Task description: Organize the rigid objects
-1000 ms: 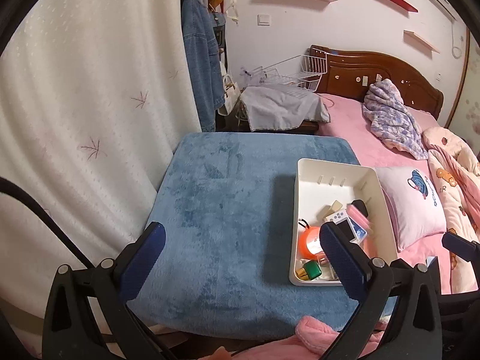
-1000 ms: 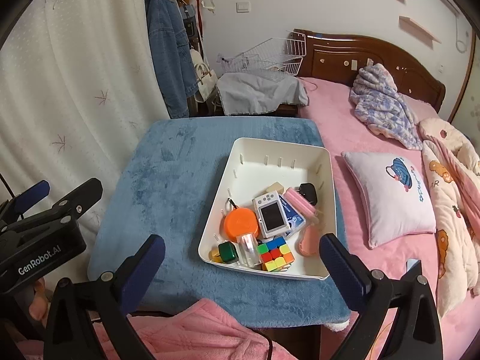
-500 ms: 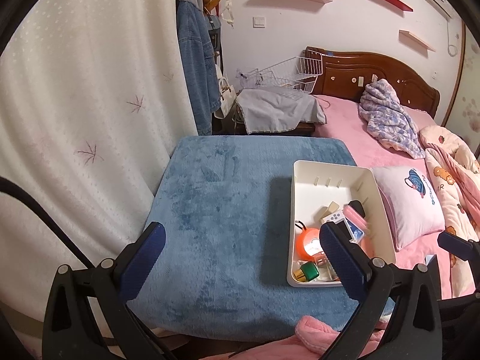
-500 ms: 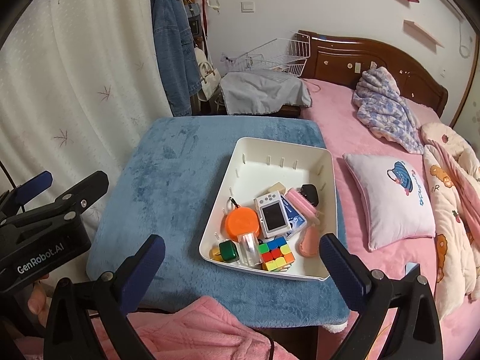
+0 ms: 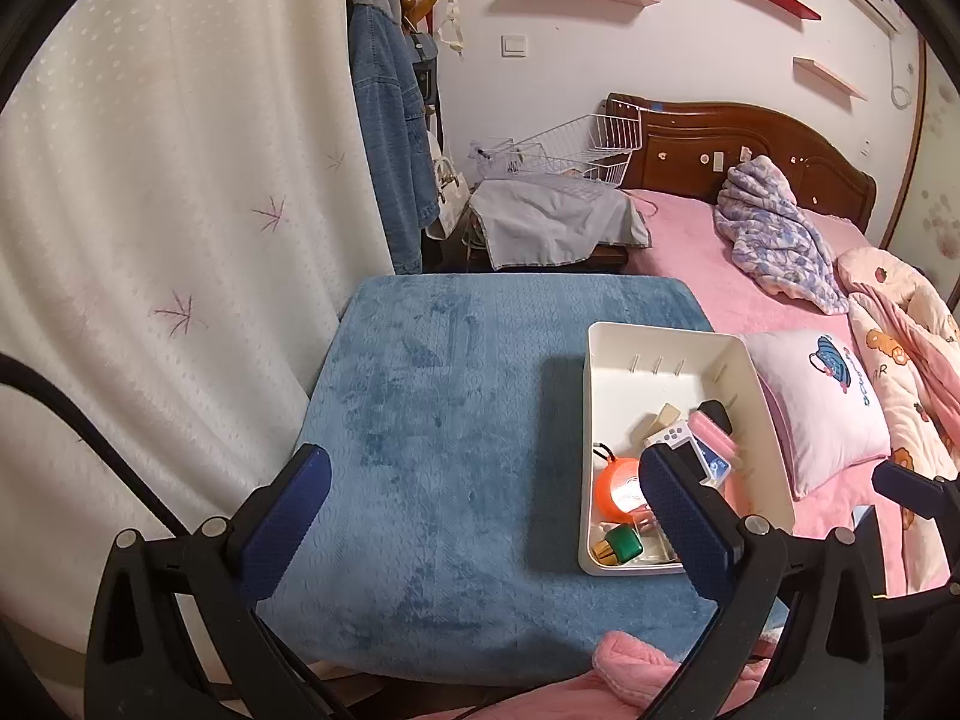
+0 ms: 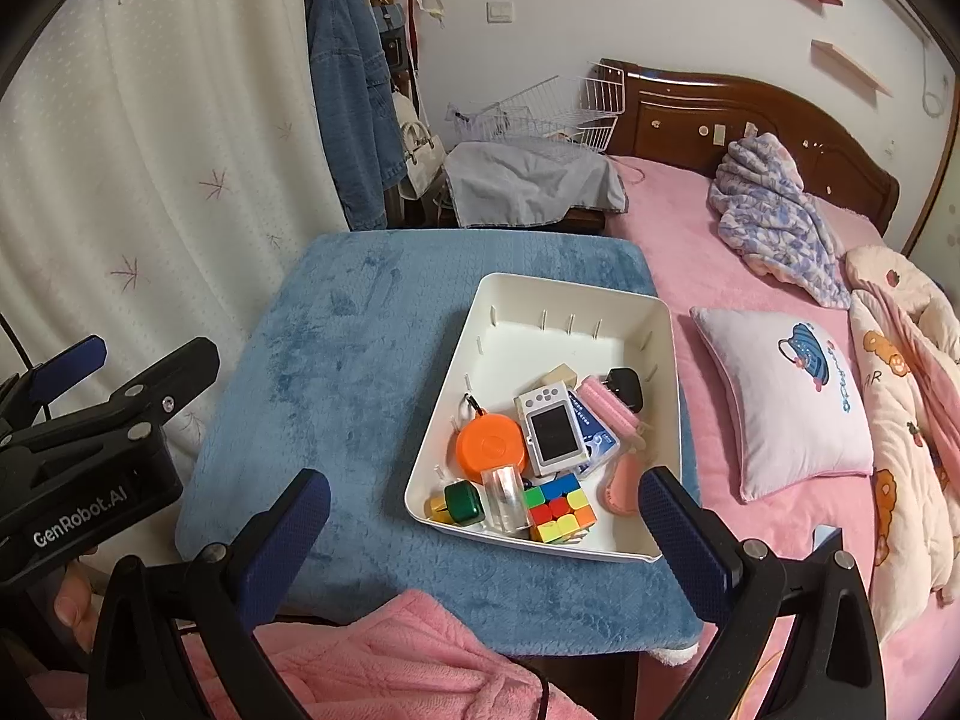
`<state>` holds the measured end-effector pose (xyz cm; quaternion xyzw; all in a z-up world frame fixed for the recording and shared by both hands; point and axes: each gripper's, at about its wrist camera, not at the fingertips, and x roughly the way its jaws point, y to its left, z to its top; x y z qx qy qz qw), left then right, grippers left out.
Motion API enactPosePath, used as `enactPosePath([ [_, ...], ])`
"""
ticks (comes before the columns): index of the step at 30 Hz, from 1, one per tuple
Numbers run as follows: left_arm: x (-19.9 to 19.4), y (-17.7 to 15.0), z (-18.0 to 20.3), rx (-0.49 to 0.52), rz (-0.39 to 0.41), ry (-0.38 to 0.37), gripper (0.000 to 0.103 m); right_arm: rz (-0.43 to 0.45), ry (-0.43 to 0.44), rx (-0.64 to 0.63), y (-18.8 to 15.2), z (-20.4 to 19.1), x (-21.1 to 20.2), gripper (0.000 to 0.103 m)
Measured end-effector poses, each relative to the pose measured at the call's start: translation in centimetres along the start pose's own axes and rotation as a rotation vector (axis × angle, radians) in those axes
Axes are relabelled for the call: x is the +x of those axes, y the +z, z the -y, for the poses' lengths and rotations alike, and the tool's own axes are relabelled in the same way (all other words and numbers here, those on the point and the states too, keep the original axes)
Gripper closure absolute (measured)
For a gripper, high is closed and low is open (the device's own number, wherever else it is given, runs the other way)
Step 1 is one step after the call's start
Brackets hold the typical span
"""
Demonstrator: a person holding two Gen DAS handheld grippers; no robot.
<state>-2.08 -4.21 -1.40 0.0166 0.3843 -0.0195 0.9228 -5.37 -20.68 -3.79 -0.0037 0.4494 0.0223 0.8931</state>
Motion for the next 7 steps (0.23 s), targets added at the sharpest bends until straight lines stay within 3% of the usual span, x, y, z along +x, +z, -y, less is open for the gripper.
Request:
enactPosePath([
  [7,0.08,0.39,-0.30,0.006,0.002,-0.007,0.001,-0.011,-0.003,0.001,0.05,-0.05,0.03,0.000],
])
